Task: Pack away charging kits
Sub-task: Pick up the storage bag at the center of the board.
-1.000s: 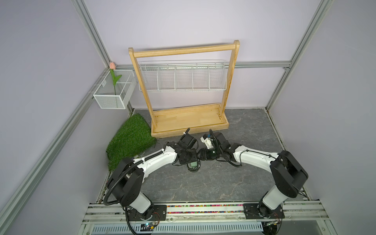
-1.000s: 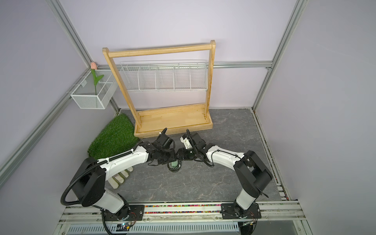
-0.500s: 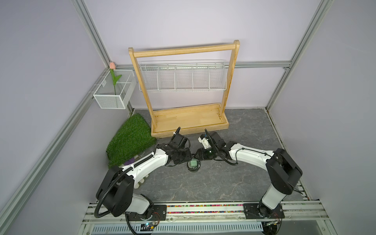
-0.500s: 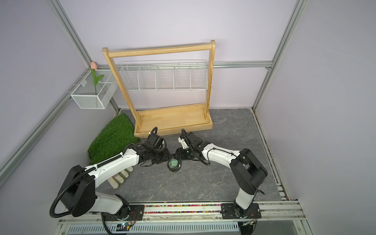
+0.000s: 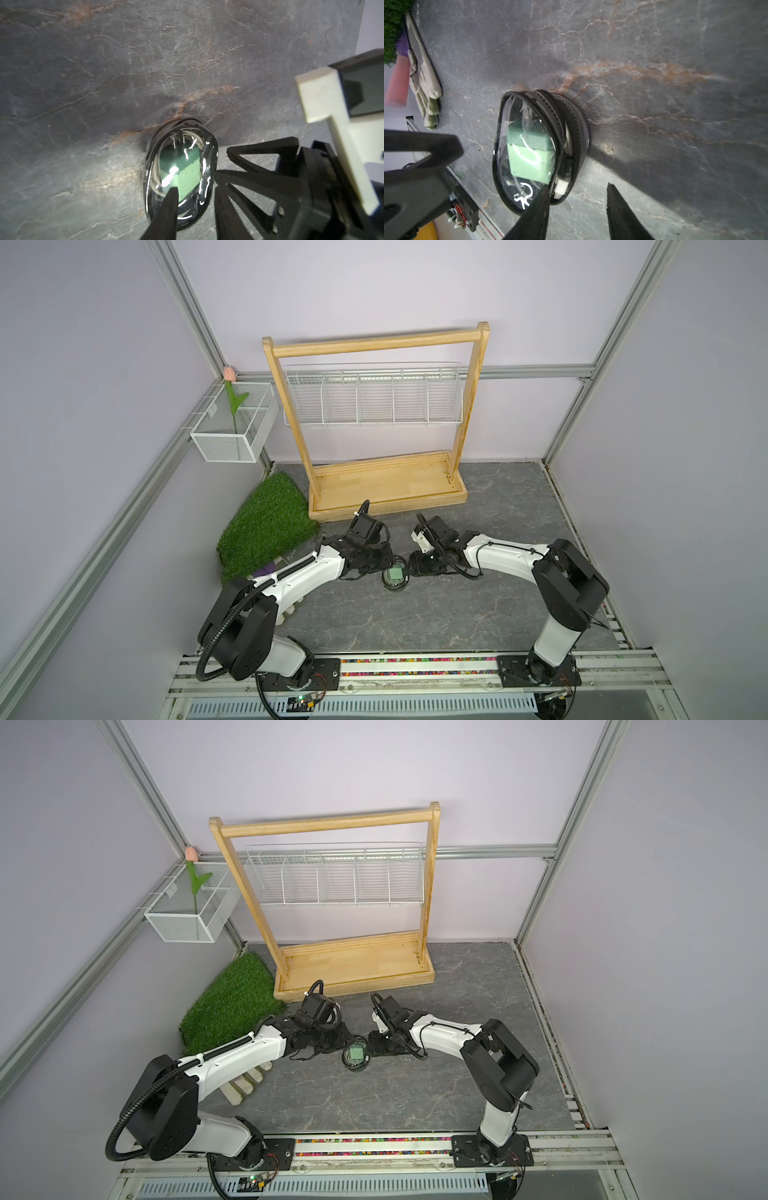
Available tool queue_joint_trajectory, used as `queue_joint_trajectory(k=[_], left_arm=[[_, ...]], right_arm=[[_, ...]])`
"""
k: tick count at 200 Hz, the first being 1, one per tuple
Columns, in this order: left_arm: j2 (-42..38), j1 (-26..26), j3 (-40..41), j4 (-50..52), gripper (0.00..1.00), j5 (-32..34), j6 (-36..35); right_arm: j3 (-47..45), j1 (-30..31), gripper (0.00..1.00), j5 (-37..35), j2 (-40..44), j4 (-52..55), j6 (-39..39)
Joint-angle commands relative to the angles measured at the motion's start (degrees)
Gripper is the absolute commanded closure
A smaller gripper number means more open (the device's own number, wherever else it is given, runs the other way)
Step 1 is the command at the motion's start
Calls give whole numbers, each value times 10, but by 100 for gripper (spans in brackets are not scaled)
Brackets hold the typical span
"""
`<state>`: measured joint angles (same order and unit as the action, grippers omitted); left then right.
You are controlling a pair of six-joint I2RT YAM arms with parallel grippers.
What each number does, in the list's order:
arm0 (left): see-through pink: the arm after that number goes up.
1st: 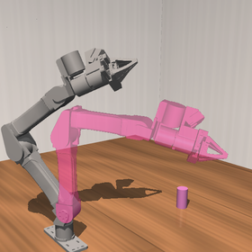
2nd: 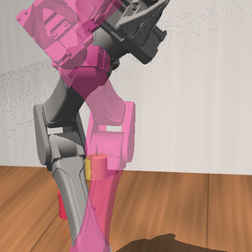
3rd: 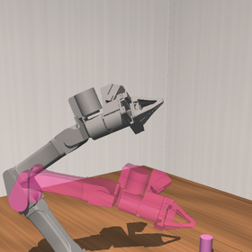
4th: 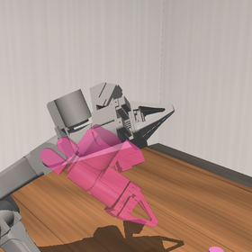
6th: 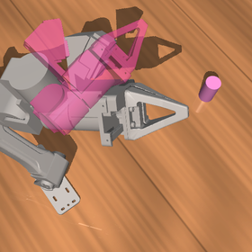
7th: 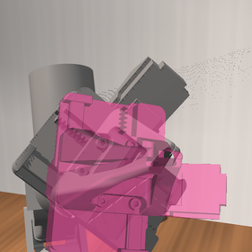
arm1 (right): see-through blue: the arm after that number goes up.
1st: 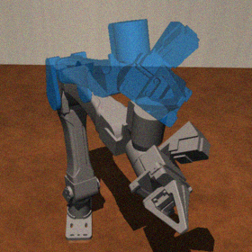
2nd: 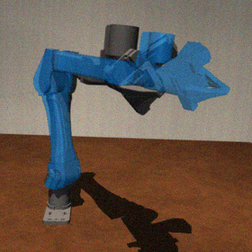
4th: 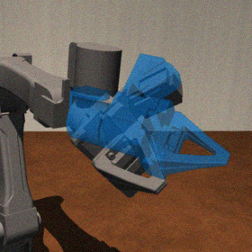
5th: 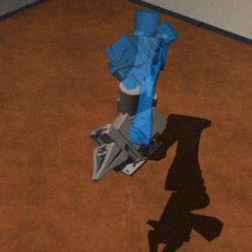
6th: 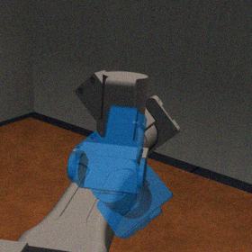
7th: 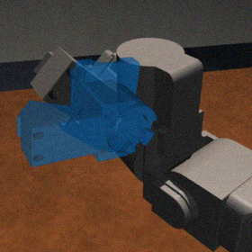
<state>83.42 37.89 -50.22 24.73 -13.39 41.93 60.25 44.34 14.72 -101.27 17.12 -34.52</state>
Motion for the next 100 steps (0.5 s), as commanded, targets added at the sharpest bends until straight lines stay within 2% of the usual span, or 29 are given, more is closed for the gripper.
queue_joint_trajectory(k=[1, 17, 73, 100], left_arm=[[12, -2, 13, -1, 83, 7, -7], [14, -1, 17, -2, 86, 13, -5], [30, 2, 21, -18, 88, 4, 3], [27, 4, 24, -21, 88, 7, 11]], right_arm=[[1, 5, 54, 17, 4, -8, -9], [-3, 6, 55, 25, 6, -13, -14], [-20, 8, 54, 34, 35, -30, -33], [-23, 8, 49, 32, 58, -30, -40]])
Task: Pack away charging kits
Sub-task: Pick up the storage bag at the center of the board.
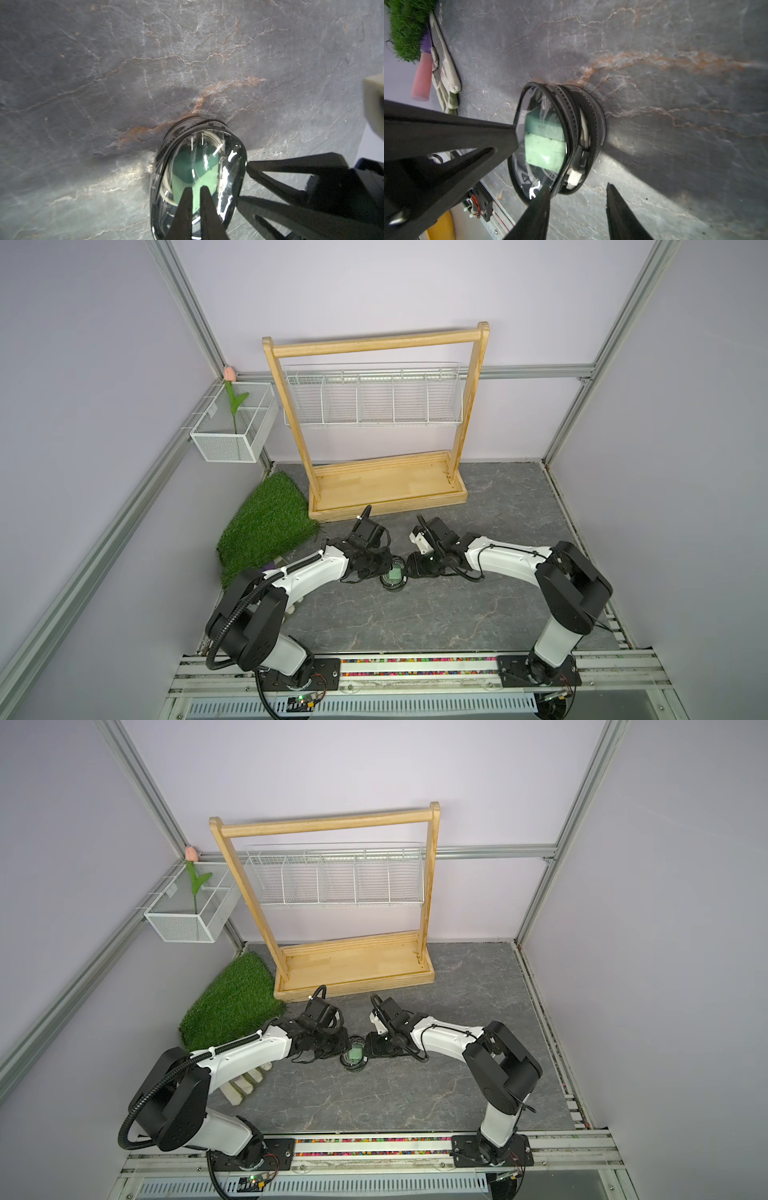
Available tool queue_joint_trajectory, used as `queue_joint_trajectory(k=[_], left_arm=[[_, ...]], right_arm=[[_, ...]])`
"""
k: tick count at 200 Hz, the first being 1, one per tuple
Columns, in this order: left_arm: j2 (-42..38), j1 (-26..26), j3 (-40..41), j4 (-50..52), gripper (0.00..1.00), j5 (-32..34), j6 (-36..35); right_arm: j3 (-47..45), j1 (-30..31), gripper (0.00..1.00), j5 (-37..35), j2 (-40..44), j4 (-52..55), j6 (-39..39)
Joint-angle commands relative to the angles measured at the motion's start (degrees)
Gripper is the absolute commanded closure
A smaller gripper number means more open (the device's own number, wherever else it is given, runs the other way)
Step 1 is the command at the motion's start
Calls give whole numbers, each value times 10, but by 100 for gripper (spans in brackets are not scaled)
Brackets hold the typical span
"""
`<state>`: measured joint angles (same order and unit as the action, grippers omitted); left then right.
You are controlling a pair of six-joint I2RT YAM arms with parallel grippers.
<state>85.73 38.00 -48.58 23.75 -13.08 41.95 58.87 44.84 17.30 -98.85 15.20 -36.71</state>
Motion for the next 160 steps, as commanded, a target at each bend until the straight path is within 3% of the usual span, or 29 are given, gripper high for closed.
queue_joint_trajectory(k=[1, 88, 160], left_arm=[[3, 3, 8, -12, 88, 5, 11], [-2, 3, 6, -11, 88, 7, 14], [-19, 3, 13, 0, 88, 17, 16]], right_arm=[[-9, 3, 49, 7, 35, -11, -18], [6, 9, 54, 16, -6, -19, -33], [38, 12, 66, 30, -36, -20, -35]])
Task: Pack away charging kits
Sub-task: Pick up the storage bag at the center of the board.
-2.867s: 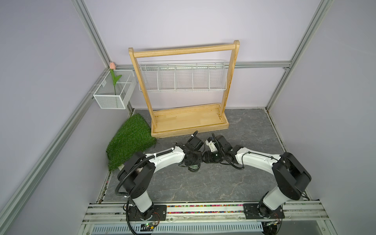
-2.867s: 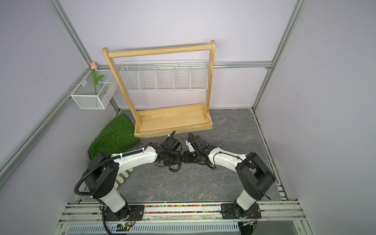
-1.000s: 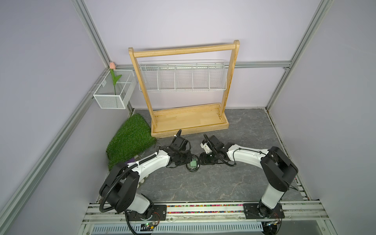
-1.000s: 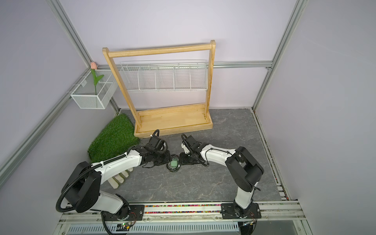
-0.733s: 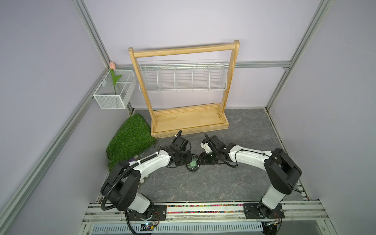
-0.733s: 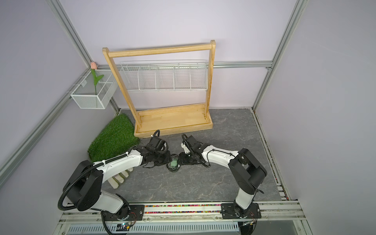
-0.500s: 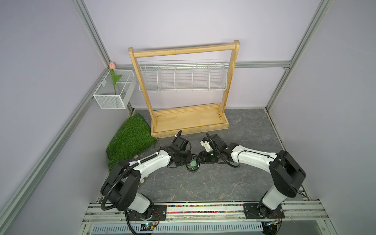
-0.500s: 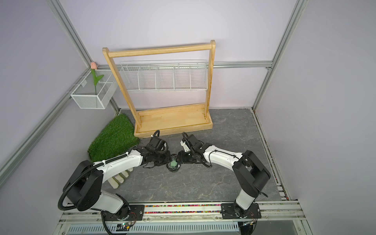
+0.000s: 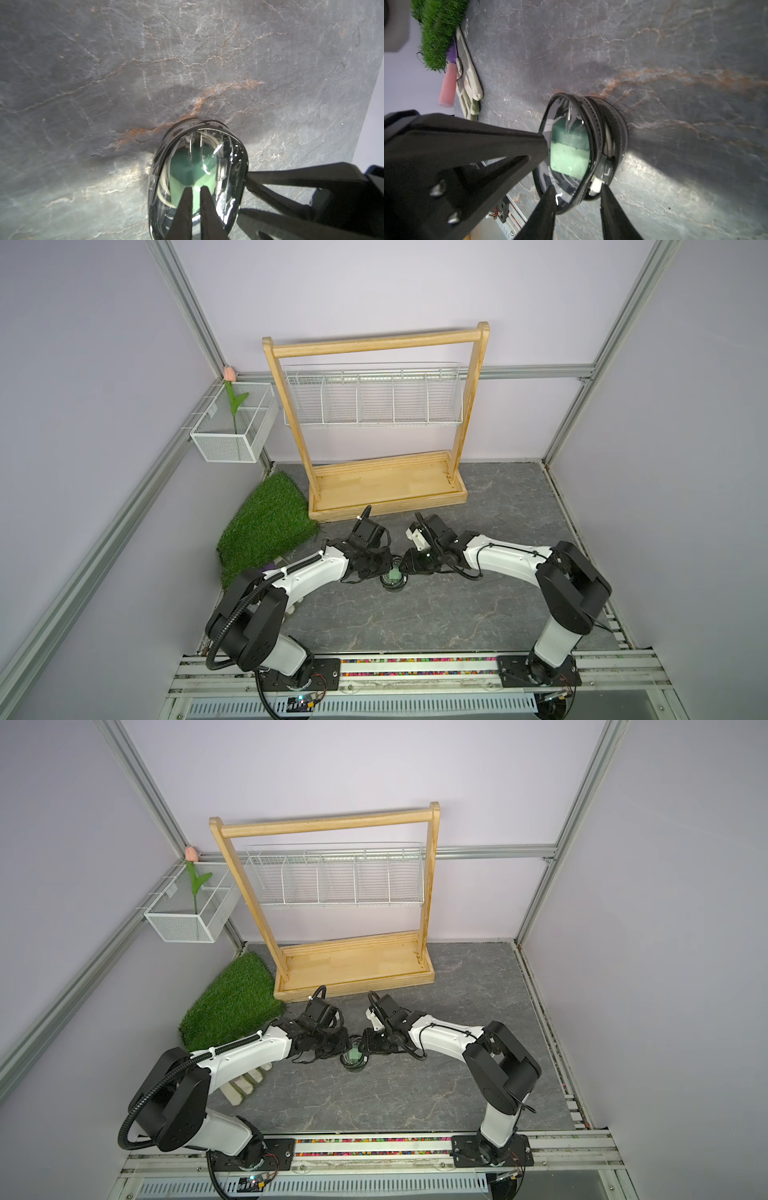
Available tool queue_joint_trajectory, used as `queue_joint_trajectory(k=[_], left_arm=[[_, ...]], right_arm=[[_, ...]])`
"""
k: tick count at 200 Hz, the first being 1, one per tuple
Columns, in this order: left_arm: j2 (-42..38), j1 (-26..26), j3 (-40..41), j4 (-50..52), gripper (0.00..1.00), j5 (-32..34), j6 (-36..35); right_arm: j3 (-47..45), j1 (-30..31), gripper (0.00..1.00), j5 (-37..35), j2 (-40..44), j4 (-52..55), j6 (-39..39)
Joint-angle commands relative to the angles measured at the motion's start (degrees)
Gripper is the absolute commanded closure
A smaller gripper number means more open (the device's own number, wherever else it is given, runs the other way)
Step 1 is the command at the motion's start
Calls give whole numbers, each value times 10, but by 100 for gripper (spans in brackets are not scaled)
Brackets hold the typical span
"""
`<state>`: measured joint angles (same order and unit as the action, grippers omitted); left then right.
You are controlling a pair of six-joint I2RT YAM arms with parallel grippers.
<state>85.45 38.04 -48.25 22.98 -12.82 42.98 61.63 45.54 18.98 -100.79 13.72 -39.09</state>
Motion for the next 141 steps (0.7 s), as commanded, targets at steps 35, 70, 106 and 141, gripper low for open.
queue_joint_trajectory(k=[35, 70, 106, 141], left_arm=[[-20, 2, 9, 10, 88, 17, 3], [-17, 2, 11, 6, 88, 14, 4], [-33, 1, 13, 19, 88, 21, 2], [-56, -11, 13, 35, 88, 17, -7]], right_arm=[[19, 7, 68, 11, -27, 16, -8], [21, 6, 73, 12, -23, 9, -5], [19, 6, 93, 11, -19, 7, -6], [4, 1, 93, 6, -10, 7, -5]])
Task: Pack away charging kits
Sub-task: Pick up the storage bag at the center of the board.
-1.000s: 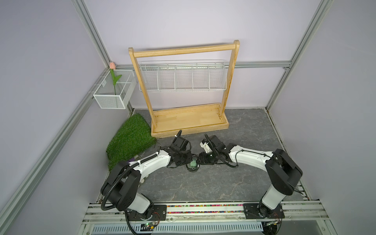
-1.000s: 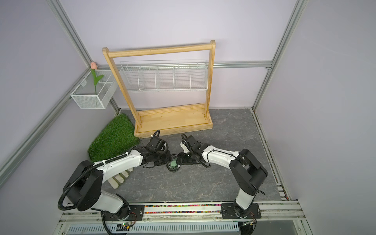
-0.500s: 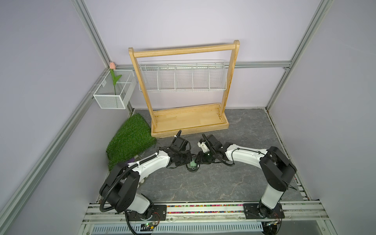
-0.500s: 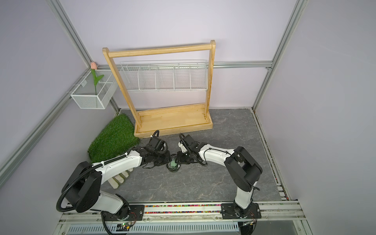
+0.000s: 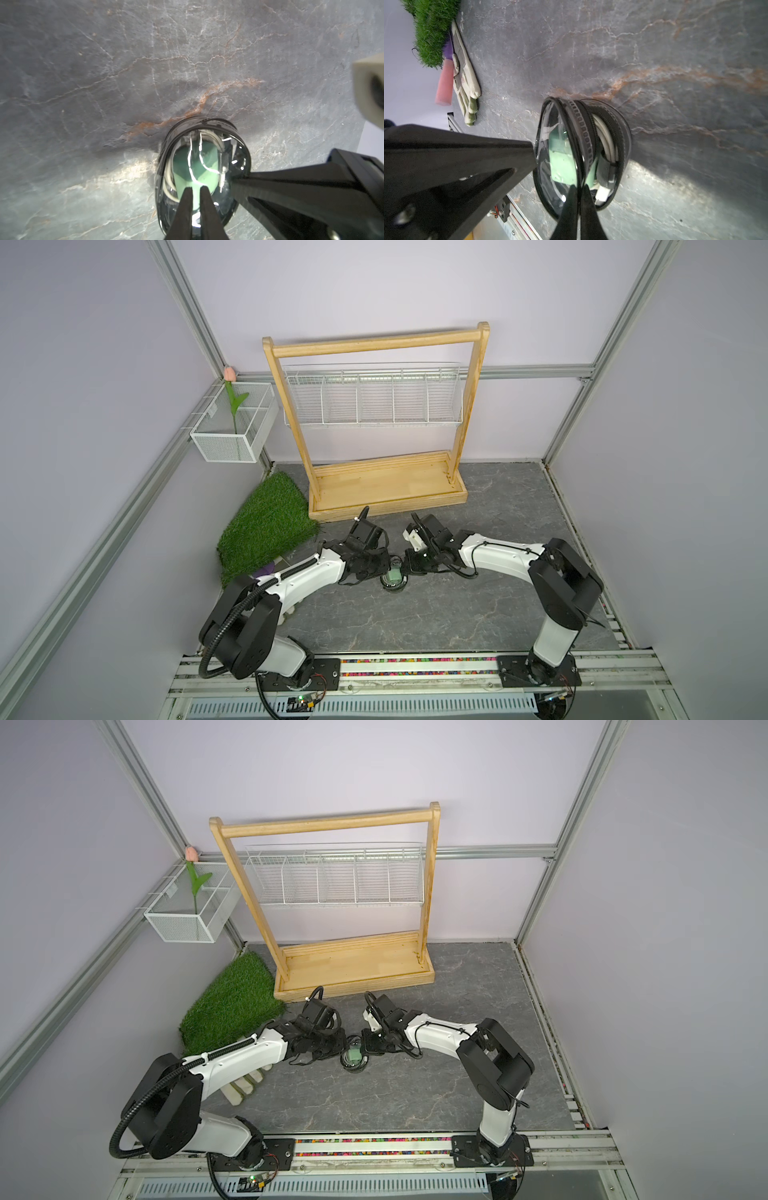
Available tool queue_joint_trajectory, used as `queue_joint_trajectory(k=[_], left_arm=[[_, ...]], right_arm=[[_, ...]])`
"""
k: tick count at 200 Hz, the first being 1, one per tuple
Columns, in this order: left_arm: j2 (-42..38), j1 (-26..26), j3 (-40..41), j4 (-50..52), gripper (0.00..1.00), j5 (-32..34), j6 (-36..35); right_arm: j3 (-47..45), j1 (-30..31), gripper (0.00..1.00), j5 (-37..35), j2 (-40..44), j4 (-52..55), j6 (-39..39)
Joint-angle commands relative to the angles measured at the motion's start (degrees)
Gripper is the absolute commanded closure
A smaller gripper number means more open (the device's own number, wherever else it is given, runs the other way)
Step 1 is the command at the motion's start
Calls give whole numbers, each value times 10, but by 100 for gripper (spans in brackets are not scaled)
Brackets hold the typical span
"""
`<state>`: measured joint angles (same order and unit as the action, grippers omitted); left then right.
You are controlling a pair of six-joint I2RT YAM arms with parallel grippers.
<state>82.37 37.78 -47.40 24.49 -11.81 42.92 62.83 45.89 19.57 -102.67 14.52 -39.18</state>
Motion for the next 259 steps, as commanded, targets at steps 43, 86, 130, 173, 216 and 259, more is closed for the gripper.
queue_joint_trajectory(k=[43, 86, 130, 173, 216, 259], left_arm=[[-59, -15, 8, 39, 73, 14, -19], [-41, -15, 33, 8, 53, -8, -18], [-16, -15, 60, -91, 45, -67, -4], [5, -15, 67, -130, 38, -86, -1], [45, -15, 69, -174, 33, -105, 4], [75, -15, 69, -208, 33, -113, 16]], right_arm=[[-22, -22, 93, -1, 13, 16, 16], [-17, -31, 93, -1, -2, 33, 38], [-24, -36, 93, 4, -12, 31, 43], [-48, -51, 93, 11, -8, 27, 48], [-62, -61, 93, 19, -6, 23, 54], [-71, -66, 93, 23, -9, 13, 55]])
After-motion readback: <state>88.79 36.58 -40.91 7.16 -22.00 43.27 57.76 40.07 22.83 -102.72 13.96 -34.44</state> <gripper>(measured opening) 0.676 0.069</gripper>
